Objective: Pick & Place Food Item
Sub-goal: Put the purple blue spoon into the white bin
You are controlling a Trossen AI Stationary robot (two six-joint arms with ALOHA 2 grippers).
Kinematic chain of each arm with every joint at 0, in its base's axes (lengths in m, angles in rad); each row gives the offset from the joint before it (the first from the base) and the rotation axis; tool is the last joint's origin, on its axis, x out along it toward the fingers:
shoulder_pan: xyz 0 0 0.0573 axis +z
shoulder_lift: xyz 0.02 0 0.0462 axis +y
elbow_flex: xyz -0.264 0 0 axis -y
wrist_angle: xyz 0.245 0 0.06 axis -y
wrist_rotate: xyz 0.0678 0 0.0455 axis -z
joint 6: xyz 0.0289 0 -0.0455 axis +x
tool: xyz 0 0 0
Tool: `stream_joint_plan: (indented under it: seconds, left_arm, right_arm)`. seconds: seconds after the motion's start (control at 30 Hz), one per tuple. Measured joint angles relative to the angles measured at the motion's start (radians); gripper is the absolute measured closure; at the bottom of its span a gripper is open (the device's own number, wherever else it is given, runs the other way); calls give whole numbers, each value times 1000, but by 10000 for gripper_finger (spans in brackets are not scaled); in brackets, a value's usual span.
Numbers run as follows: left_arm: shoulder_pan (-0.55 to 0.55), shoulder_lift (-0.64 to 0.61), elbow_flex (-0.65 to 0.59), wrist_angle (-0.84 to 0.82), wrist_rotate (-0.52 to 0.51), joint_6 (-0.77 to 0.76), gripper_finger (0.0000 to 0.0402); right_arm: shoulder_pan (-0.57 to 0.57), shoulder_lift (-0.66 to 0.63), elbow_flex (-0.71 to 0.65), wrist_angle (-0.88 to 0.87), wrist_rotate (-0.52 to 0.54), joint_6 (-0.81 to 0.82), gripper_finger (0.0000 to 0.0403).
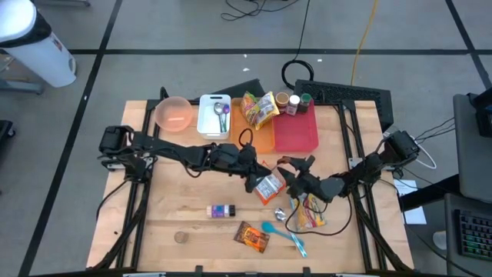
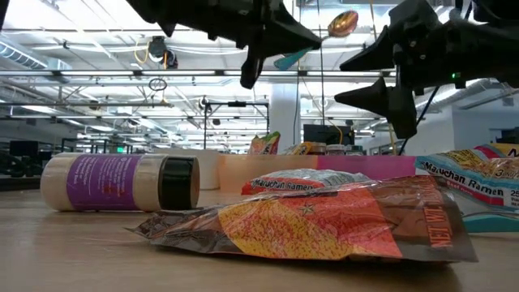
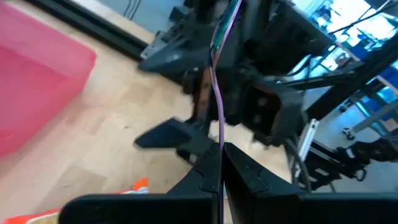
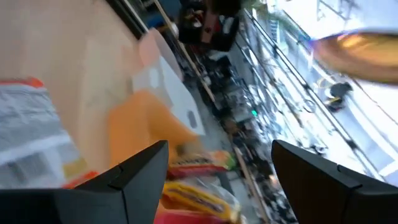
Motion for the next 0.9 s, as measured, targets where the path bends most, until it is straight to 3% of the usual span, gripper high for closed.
stream_joint_plan:
  seconds: [0.17,0.37,0.47,0.77,0.9]
  left_arm:
    - [40,-3,0,10,50,2,395]
    - [86,-6,0,9,155,28,396]
    - [95,-18,0,4,199,35,398]
    - [43,-134,0,-50,173,129,397]
    - [-27,-195,0,-85,94,176,398]
  right_arm:
    - [-13,0,0,60,72,-115,126]
    - [-35,0,0,153,-50,-55,126]
    - [-35,0,0,166,-60,-55,126]
    - [-27,0,-38,163,-68,112,126]
    - [-27,0,-74,172,-164,248,126]
